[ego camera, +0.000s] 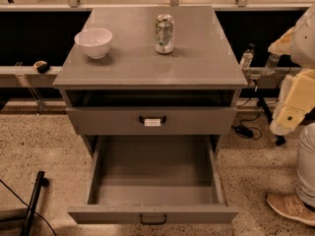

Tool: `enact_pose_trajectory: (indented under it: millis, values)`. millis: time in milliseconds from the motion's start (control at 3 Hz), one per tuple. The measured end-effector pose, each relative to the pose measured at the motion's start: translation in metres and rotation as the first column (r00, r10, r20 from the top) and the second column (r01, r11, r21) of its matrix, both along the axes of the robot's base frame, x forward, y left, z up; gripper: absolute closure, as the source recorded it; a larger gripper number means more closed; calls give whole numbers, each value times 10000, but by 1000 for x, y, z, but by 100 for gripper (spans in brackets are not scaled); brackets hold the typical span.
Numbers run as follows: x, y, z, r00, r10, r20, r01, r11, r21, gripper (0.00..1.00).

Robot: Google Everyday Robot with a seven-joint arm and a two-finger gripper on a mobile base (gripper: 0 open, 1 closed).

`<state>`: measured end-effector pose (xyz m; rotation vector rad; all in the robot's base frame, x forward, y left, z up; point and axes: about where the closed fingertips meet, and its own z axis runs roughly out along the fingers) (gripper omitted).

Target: Place 7up can into middle drawer

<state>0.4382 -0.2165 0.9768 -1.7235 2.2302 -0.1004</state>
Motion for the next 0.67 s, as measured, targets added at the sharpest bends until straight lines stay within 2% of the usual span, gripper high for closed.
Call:
enact_pose_trajectory:
  millis: [333,667]
  values:
    - [0,0,0,10000,1,2,-1,10000,1,0]
    - [26,4,-3,9993,207,314,-217,9992,337,0]
